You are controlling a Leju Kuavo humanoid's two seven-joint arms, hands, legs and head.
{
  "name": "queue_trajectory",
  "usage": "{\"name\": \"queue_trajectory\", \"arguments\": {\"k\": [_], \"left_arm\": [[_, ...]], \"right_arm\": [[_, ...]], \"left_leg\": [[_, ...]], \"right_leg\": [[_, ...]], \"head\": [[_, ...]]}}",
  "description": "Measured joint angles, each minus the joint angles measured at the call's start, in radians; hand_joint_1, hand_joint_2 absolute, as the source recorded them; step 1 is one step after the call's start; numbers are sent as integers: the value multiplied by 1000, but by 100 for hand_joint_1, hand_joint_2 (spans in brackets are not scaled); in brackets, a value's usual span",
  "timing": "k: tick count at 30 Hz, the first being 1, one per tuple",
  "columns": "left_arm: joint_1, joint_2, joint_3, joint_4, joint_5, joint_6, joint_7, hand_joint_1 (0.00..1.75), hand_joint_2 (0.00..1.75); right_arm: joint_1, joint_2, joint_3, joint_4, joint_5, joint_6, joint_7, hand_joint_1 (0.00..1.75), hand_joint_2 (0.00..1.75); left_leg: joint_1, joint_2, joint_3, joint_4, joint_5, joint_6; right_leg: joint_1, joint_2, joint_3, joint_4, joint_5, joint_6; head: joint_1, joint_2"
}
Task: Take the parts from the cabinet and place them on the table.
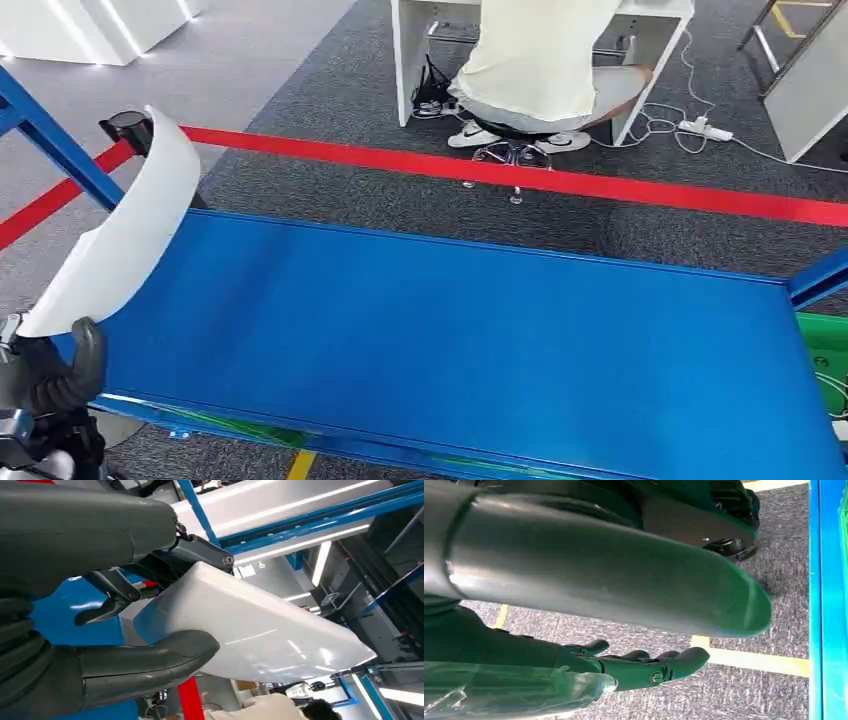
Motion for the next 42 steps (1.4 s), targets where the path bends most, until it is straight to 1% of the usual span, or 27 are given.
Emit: {"name": "queue_trajectory", "arguments": {"k": [8,14,18,22,24,25,26,27,28,29,30,31,32,33,34,35,36,37,39,40,41,42], "left_arm": [[-2,3,-2,4,2,0,0,175,175],[-8,5,-3,4,24,-5,-1,175,175],[-8,6,-5,4,24,-3,-1,175,175],[-5,9,-5,4,18,5,-1,175,175],[-3,9,-6,4,18,7,1,175,175],[-2,9,-9,4,17,10,2,175,175],[0,6,-12,4,16,13,2,175,175],[1,6,-15,4,16,18,3,175,175],[6,6,-15,4,18,19,7,175,175],[12,6,-15,4,18,19,11,175,175],[16,6,-15,4,21,19,11,175,175],[20,6,-16,4,21,19,12,175,175],[22,6,-16,4,21,19,12,175,175],[24,6,-16,4,21,19,12,175,175],[24,6,-16,4,22,19,12,175,175],[25,6,-16,4,24,18,13,175,175],[24,6,-16,3,25,16,13,175,175],[24,6,-16,3,26,14,14,175,175],[25,6,-18,1,25,10,14,175,175],[25,8,-18,0,23,7,16,175,175],[26,10,-18,-3,20,5,19,175,175],[26,13,-19,-6,16,2,21,175,175]], "right_arm": [[0,0,-5,0,0,2,2,0,0],[1,0,-5,0,2,15,12,0,0],[1,0,-6,0,-2,18,0,0,0],[1,7,-6,0,8,20,3,0,0],[1,11,-6,0,17,21,13,0,0],[0,11,-5,0,19,21,15,0,0],[1,11,-5,0,20,21,14,0,0],[1,12,-5,0,22,21,13,0,0],[1,13,-5,1,22,21,13,0,0],[1,13,-5,0,23,20,13,0,0],[2,13,-5,0,24,19,13,0,0],[3,13,-5,1,24,19,13,0,0],[4,13,-5,0,24,19,13,0,0],[4,13,-5,0,24,19,13,0,0],[3,12,-5,0,25,19,13,0,0],[2,12,-5,0,25,19,13,0,0],[0,16,-5,2,25,19,13,0,0],[-1,16,-5,2,25,19,12,0,0],[1,16,-5,2,25,23,12,0,0],[2,16,-5,2,26,23,13,0,0],[1,17,-5,2,29,23,16,0,0],[0,17,-4,2,32,24,19,0,0]], "left_leg": [[0,0,0,0,0,0],[-2,0,0,0,-1,1],[-5,0,0,1,-2,3],[-12,0,0,1,-3,12],[-14,0,0,0,1,18],[-4,2,4,-15,9,23],[1,4,8,-21,14,25],[5,5,7,-22,16,28],[6,6,6,-22,16,28],[7,9,5,-21,16,28],[8,10,4,-21,17,27],[10,10,4,-21,18,24],[12,10,4,-21,19,21],[17,9,4,-20,19,16],[22,9,4,-17,19,9],[25,8,4,-12,18,0],[19,6,-1,-8,18,-10],[19,5,-5,-5,22,-18],[23,5,-9,-11,34,-34],[24,4,-11,-10,36,-39],[26,4,-17,-2,20,-43],[25,6,-37,41,-25,-45]], "right_leg": [[0,0,0,0,0,0],[-2,0,0,0,1,2],[-5,0,0,0,1,4],[-12,0,0,-1,2,11],[-14,0,1,-5,6,17],[-8,0,3,-5,4,20],[-8,0,-10,11,-13,25],[-11,-1,-30,61,-51,31],[-16,-2,-61,135,-91,35],[-21,-2,-97,221,-129,41],[-24,-2,-124,284,-152,46],[-28,-2,-131,303,-149,50],[-31,-3,-113,271,-122,54],[-34,-3,-73,194,-78,57],[-38,-3,-20,93,-31,62],[-43,-3,22,10,-11,69],[-35,5,28,-1,-25,67],[-37,9,28,0,-18,48],[-31,9,16,10,-12,34],[-32,9,12,7,-6,23],[-35,6,7,5,1,12],[-35,6,-2,5,7,4]], "head": [[0,0],[0,0],[0,0],[0,0],[-1,0],[-1,0],[1,0],[10,0],[12,0],[11,0],[12,0],[11,0],[11,0],[12,0],[11,0],[13,0],[16,0],[13,0],[14,0],[13,0],[13,0],[9,0]]}}
